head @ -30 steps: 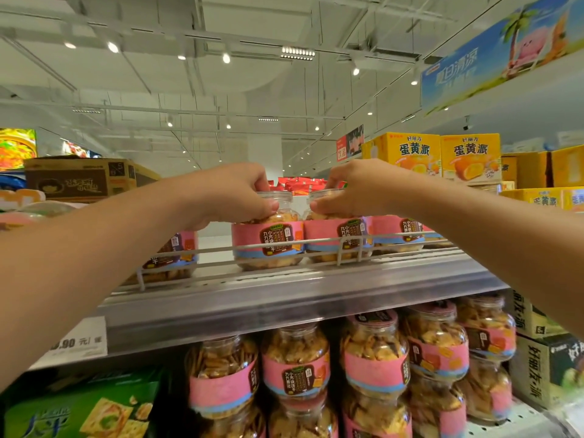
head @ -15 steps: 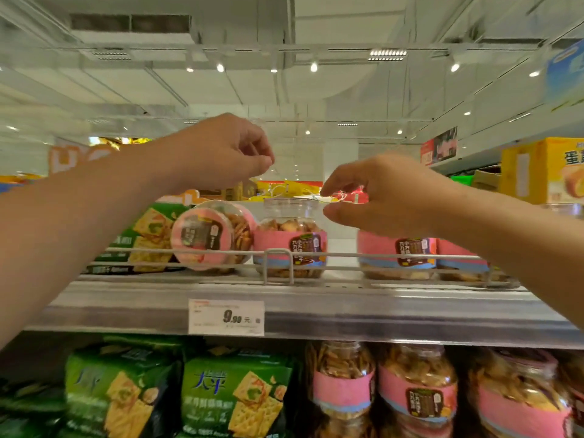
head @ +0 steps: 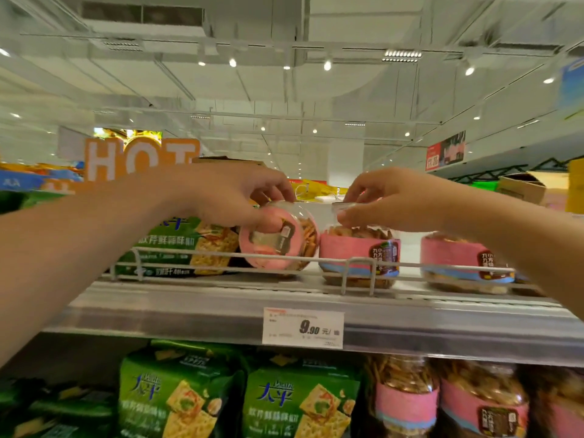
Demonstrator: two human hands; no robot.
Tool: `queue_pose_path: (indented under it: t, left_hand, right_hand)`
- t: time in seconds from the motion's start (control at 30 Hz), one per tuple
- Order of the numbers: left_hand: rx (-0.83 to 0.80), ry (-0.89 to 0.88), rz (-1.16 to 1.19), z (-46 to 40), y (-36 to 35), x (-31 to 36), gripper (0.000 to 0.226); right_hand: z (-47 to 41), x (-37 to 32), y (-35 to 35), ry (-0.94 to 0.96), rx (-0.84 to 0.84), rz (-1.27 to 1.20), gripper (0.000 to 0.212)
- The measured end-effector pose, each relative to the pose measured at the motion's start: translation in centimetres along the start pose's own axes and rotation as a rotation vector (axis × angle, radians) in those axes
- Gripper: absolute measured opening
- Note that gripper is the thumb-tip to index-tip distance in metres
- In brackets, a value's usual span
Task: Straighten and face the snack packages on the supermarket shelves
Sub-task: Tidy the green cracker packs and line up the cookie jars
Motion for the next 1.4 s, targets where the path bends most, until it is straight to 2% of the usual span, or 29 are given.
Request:
queue_pose_path:
  t: [0.13, 0.37, 0.67, 0.73, 0.8, 0.9, 1.1, 1.27, 1.4]
  left_hand:
    - [-0.044, 0.013, 0.122, -1.7, 0.3, 0.2, 0.020]
    - [-0.039, 0.007, 0.271, -4.9, -0.2, 0.2, 0.026]
    - [0.023, 0.077, 0.309, -6.0, -1.4, -0.2, 0.027]
    - [0.064, 0.057, 0.275, -5.6, -0.5, 0.0, 0.049]
    - [0.029, 0.010, 0.136, -4.9, -0.4, 0.4, 0.062]
    - [-0.075, -0.002, 0.000, -3.9, -1.3, 0.6, 0.057]
    - [-0.087, 0.030, 0.097, -3.1, -1.5, 0.5, 0.058]
    - [-0.072, 0.034, 0.119, -2.9, -1.5, 0.1, 0.062]
    - [-0.064, 0.022, 0.132, -2.9, -1.6, 0.0, 0.060]
  right_hand:
    - [0.4, 0.7, 0.3, -0.044, -0.006, -0.014, 0.038]
    - [0.6, 1.3, 0.6, -0.074, 0.016, 0.000, 0.033]
    - [0.4, 1.5, 0.3, -0.095, 0.001, -0.010, 0.041]
    - [0.3, 1.6, 0.2, -0.101, -0.013, -0.019, 0.041]
    - [0.3, 1.6, 0.1, -0.107, -0.012, -0.005, 0.042]
    - [0.2, 1.5, 0.1, -0.110, 0.011, 0.048, 0.043]
    - [0.3, 1.3, -0.2, -0.121, -0.006, 0.065, 0.046]
    - [0.2, 1.9, -0.2, -0.143, -0.022, -0.057, 0.031]
    - [0.2, 1.9, -0.1, -0.120, 0.000, -0.075, 0.040]
Point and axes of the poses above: each hand's wrist, its own z-axis away from the middle knuckle, its own y-axis out of the back of the hand, x = y × z, the point moved 10 cm from there along -z, towards the middle knuckle, and after that the axes turned 5 degrees about x, right-handed, at the moved point
